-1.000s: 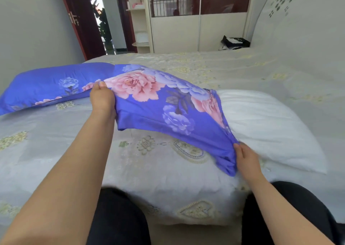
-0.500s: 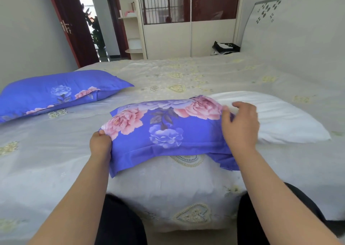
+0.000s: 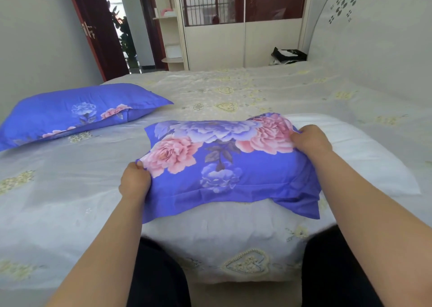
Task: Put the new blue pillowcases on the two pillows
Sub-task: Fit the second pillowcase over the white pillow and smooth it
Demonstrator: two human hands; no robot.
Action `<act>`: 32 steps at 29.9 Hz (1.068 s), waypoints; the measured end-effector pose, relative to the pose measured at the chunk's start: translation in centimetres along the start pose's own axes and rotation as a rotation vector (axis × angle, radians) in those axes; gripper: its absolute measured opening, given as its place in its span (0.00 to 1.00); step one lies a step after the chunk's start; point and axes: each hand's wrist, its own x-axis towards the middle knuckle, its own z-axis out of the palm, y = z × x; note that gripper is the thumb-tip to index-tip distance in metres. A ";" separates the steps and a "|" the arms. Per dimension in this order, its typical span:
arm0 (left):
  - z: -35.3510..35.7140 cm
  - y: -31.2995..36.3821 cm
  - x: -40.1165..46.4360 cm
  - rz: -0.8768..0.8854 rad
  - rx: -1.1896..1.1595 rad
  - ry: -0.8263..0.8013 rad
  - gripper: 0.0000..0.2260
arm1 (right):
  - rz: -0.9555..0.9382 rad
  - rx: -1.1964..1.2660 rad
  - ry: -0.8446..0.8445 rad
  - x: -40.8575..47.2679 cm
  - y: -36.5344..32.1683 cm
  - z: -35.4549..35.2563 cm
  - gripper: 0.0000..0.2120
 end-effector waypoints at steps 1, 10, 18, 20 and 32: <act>-0.2 0.2 -0.1 0.006 0.070 0.037 0.14 | -0.010 -0.075 -0.021 0.0 -0.4 -0.3 0.15; 1.1 9.1 -2.1 0.618 0.268 -0.162 0.15 | -0.247 -0.330 0.017 1.5 -4.3 0.1 0.27; 2.9 9.6 -2.7 0.626 0.652 -0.381 0.28 | -0.459 -0.559 -0.116 4.0 -7.0 1.5 0.43; 3.4 9.3 -2.9 0.629 0.647 -0.420 0.27 | -0.498 -0.563 -0.173 4.6 -7.7 2.2 0.45; -0.4 13.6 4.4 0.691 0.385 -0.253 0.43 | -0.652 -0.241 -0.289 2.8 -10.7 -2.1 0.22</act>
